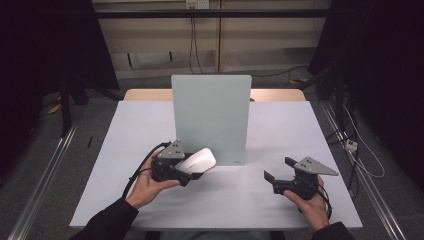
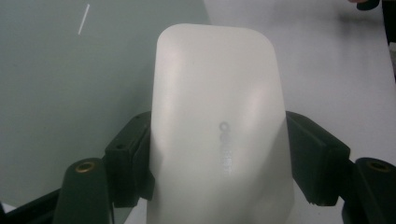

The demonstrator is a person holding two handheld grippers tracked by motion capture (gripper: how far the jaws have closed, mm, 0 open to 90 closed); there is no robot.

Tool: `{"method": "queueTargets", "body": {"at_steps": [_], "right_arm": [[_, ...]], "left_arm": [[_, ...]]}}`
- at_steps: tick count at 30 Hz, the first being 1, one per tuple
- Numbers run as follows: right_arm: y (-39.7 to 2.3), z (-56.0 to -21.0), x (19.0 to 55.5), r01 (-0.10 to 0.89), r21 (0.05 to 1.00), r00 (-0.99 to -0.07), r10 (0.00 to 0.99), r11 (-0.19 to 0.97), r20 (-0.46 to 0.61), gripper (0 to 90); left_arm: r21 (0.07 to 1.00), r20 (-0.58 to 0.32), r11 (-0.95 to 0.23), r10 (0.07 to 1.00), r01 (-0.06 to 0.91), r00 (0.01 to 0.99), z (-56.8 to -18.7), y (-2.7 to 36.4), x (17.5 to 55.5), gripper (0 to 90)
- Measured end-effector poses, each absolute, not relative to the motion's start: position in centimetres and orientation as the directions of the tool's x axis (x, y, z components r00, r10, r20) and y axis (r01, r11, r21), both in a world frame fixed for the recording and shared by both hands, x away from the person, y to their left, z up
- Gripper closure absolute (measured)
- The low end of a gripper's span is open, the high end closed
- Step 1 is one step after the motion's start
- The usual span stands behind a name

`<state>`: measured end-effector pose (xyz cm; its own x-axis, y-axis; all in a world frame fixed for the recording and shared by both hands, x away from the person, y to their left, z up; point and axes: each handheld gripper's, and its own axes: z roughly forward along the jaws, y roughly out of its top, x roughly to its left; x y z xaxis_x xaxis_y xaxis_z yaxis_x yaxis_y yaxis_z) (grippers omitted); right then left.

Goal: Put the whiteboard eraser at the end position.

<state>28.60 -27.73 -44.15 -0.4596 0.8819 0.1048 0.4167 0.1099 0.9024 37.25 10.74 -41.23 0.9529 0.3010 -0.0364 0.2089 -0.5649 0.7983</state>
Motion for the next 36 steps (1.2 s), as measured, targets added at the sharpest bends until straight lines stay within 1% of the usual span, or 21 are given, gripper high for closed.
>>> {"method": "queueTargets", "body": {"at_steps": [4, 7, 11, 14, 18, 21, 26, 32, 33, 34, 36], "right_arm": [[-27.8, -44.1, 28.5, 0.415, 0.903, -0.458, 0.883, 0.106, 0.107, 7.5], [-27.7, -44.1, 28.5, 0.414, 0.904, -0.461, 0.882, 0.111, 0.103, 7.5], [-27.7, -44.1, 28.6, 0.415, 0.903, -0.46, 0.882, 0.112, 0.102, 7.5], [-27.6, -44.2, 28.6, 0.418, 0.901, -0.464, 0.88, 0.117, 0.1, 7.5], [-27.6, -44.2, 28.6, 0.418, 0.901, -0.464, 0.88, 0.117, 0.101, 7.5], [-27.6, -44.2, 28.5, 0.417, 0.901, -0.465, 0.88, 0.118, 0.099, 7.5], [-27.7, -44.2, 28.6, 0.417, 0.901, -0.465, 0.88, 0.118, 0.1, 7.4], [-27.6, -44.2, 28.6, 0.419, 0.901, -0.465, 0.879, 0.117, 0.102, 7.5], [-27.6, -44.2, 28.6, 0.418, 0.901, -0.466, 0.879, 0.118, 0.1, 7.5], [-27.6, -44.2, 28.6, 0.417, 0.901, -0.469, 0.878, 0.121, 0.099, 7.4], [-27.6, -44.2, 28.6, 0.417, 0.901, -0.466, 0.879, 0.118, 0.101, 7.4]], "left_arm": [[0.773, -0.058, -0.598, 0.268, 0.214, 0.962, -41.6, 9.9, 36.9, 30.4], [0.747, -0.057, -0.633, 0.242, 0.203, 0.969, -41.9, 9.2, 36.7, 30.4], [0.725, -0.054, -0.66, 0.231, 0.197, 0.971, -42.3, 8.2, 36.5, 30.4], [0.701, -0.034, -0.691, 0.215, 0.176, 0.976, -42.5, 7.2, 36.4, 30.4], [0.672, -0.033, -0.725, 0.171, 0.148, 0.985, -43.0, 5.7, 35.9, 30.4], [0.663, -0.029, -0.736, 0.155, 0.135, 0.988, -43.4, 5.1, 35.7, 30.4], [0.645, -0.038, -0.75, 0.157, 0.144, 0.987, -44.0, 4.5, 35.7, 30.4], [0.641, -0.024, -0.755, 0.162, 0.14, 0.986, -44.3, 3.4, 35.9, 30.4], [0.637, -0.03, -0.759, 0.148, 0.133, 0.989, -44.3, 3.3, 36.0, 30.3], [0.621, -0.005, -0.773, 0.161, 0.129, 0.987, -44.3, 3.3, 35.9, 30.3], [0.634, -0.031, -0.76, 0.161, 0.144, 0.986, -44.4, 3.3, 36.0, 30.3]]}}
